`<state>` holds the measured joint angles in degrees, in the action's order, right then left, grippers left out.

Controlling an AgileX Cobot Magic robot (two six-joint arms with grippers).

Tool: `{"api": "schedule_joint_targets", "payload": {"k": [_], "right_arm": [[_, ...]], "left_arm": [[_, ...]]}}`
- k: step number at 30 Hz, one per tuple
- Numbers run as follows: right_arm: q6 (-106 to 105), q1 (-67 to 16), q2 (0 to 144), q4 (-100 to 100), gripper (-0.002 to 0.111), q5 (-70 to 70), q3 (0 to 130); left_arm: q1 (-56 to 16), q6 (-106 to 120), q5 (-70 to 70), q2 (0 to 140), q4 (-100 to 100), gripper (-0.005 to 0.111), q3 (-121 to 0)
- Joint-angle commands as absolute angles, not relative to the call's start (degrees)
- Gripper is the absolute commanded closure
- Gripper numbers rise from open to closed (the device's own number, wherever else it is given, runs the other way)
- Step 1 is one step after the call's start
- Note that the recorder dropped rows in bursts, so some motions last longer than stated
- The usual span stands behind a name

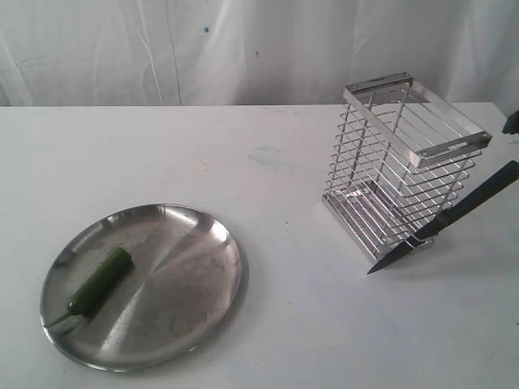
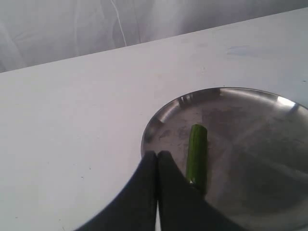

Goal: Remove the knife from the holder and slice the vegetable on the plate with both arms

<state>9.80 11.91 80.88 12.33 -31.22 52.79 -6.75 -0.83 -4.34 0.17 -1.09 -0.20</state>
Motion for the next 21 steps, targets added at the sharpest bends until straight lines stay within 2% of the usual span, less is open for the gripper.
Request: {"api": "schedule_joint_targets", "payload": {"k": [1,4,8,11,16,21], "right_arm": [[9.1,17.9,81.0,15.9,0.064,-31.2,54.4],[6.2,22.6,82.6,22.0,0.064,-34.4,56.2],[-11.9,27.9,87.7,36.6,0.065,-46.1,58.4],[-18.2,27.6,90.3,40.7,0.067,-49.8,58.4],[-25.9,26.0,90.4,49.2,0.067,-49.0,57.6],[-27.8,23.7,90.4,49.2,0.067,-44.4,56.5]], "left_arm": [[-7.1,-1.2,-4.3,0.0,-1.0,0.107,0.0],[-7.1,-1.2,-4.3,0.0,-1.0,0.107,0.0],[-7.1,-1.2,-4.3,0.0,-1.0,0.107,0.0],[-7.1,-1.2,-4.3,0.0,-1.0,0.107,0.0],[-7.1,-1.2,-4.3,0.0,-1.0,0.107,0.0],[-7.1,-1.2,-4.3,0.0,-1.0,0.107,0.0]]}}
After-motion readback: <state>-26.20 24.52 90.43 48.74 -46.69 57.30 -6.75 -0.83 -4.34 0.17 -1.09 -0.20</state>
